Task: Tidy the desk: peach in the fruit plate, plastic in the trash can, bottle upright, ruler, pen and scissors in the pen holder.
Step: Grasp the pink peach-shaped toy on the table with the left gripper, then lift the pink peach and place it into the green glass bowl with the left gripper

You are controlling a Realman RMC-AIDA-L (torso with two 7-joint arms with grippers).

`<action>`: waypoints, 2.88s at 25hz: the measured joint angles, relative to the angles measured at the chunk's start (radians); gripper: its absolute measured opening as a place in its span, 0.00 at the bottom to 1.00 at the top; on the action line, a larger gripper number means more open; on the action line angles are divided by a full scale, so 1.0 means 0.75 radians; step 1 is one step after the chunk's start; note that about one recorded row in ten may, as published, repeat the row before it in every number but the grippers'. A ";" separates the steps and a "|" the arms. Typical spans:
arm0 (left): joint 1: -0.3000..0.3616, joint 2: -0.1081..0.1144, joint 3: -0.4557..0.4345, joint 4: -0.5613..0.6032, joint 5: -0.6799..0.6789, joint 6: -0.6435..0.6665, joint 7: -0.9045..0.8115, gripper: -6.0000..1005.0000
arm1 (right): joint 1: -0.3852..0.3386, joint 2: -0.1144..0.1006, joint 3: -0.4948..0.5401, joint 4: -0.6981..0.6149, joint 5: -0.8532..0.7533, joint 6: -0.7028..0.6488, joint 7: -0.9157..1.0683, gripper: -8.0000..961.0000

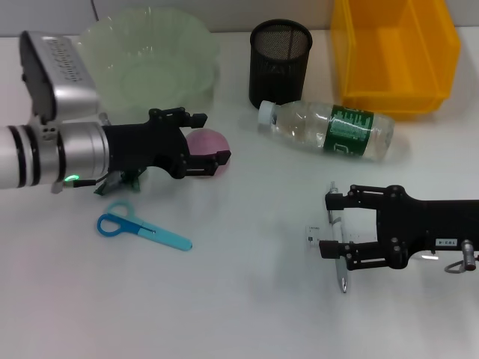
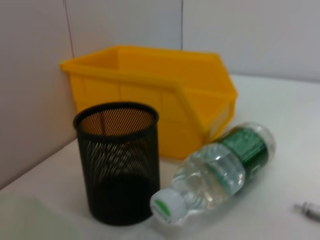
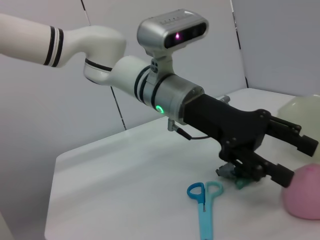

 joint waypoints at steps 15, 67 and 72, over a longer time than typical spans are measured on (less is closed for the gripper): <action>-0.066 -0.008 0.222 -0.050 -0.007 -0.336 -0.033 0.72 | 0.004 -0.002 0.002 0.000 0.000 0.000 0.011 0.86; -0.102 -0.006 0.041 -0.225 -1.061 -0.608 0.300 0.11 | -0.008 0.008 -0.007 0.000 0.000 0.002 0.003 0.86; -0.101 -0.005 0.044 -0.236 -1.086 -0.618 0.314 0.12 | -0.006 0.010 -0.007 0.000 0.000 0.003 0.002 0.86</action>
